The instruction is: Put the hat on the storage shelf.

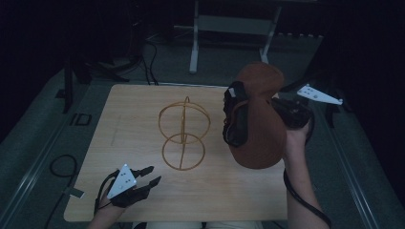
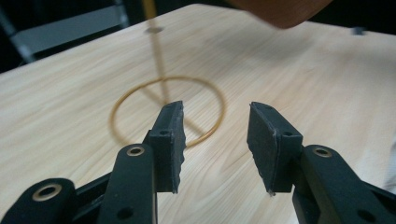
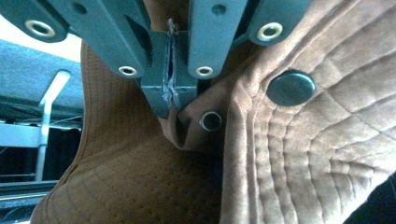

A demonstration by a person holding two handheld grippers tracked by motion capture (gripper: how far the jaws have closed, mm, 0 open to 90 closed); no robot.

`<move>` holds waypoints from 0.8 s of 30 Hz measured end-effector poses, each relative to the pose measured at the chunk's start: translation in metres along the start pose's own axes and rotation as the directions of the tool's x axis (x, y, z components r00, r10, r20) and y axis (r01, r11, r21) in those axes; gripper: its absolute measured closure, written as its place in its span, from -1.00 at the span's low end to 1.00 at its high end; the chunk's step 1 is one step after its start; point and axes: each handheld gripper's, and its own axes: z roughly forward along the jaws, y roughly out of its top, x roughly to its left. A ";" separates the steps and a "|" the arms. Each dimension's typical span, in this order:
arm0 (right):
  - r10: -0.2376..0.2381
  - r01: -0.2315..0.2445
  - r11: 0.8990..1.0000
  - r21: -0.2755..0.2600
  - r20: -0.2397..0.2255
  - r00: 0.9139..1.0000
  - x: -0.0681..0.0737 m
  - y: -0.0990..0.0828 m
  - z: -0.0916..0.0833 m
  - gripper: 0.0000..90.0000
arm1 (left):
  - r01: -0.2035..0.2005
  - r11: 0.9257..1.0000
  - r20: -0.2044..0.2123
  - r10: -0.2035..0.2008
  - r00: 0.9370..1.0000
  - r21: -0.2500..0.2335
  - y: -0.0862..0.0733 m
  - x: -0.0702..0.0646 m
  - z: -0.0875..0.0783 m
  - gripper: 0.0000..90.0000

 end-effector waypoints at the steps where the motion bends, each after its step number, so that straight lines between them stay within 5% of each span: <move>1: 0.002 -0.002 1.000 -0.001 0.004 1.000 0.000 0.001 0.004 0.96 | 0.011 1.000 -0.029 -0.011 1.000 -0.001 -0.004 0.002 -0.002 0.27; 10: -0.007 0.007 1.000 0.007 -0.034 0.999 0.014 0.018 0.042 0.95 | 0.090 0.996 -0.136 -0.086 0.987 0.028 -0.034 0.022 -0.015 0.21; 15: -0.033 0.034 0.999 0.019 -0.062 0.998 0.031 0.029 0.064 0.95 | 0.139 0.990 -0.197 -0.137 0.971 -0.003 -0.042 0.032 -0.021 0.06; 18: -0.040 0.044 0.998 0.040 -0.095 0.995 0.044 0.032 0.079 0.95 | 0.177 0.984 -0.215 -0.175 0.961 -0.007 -0.046 0.038 -0.022 -0.24; 21: -0.055 0.064 0.996 0.067 -0.121 0.991 0.057 0.033 0.093 0.95 | 0.238 0.970 -0.238 -0.222 0.946 0.044 -0.052 0.045 -0.018 -0.74; 24: -0.059 0.075 0.992 0.097 -0.160 0.985 0.067 0.031 0.105 0.95 | 0.260 0.964 -0.269 -0.236 0.934 0.054 -0.055 0.048 -0.018 -0.94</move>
